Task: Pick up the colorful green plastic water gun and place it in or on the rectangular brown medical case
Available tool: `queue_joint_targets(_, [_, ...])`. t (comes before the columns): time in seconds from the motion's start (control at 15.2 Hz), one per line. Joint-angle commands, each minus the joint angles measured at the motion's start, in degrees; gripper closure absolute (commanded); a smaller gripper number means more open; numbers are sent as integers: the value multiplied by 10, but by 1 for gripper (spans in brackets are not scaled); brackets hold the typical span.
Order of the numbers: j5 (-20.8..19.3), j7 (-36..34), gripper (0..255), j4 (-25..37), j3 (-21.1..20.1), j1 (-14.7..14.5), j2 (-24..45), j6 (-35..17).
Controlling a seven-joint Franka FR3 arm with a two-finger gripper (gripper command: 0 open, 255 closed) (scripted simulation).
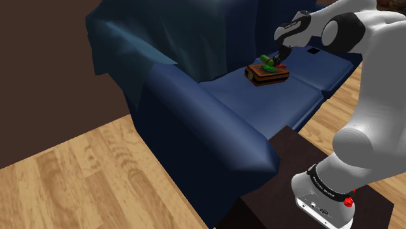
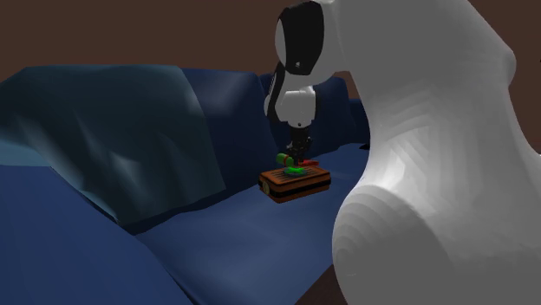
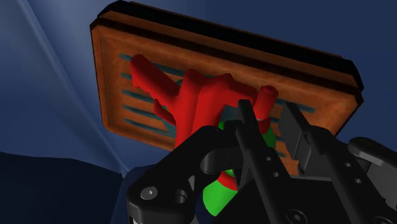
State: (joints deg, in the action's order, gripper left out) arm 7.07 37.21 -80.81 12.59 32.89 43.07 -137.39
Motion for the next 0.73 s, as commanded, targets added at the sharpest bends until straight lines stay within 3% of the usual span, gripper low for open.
queue_joint_targets(0.0, [2,0,255,-1,-1,1,9,-11])
queue_joint_targets(0.66, [4,1,255,-2,-4,2,24,-27])
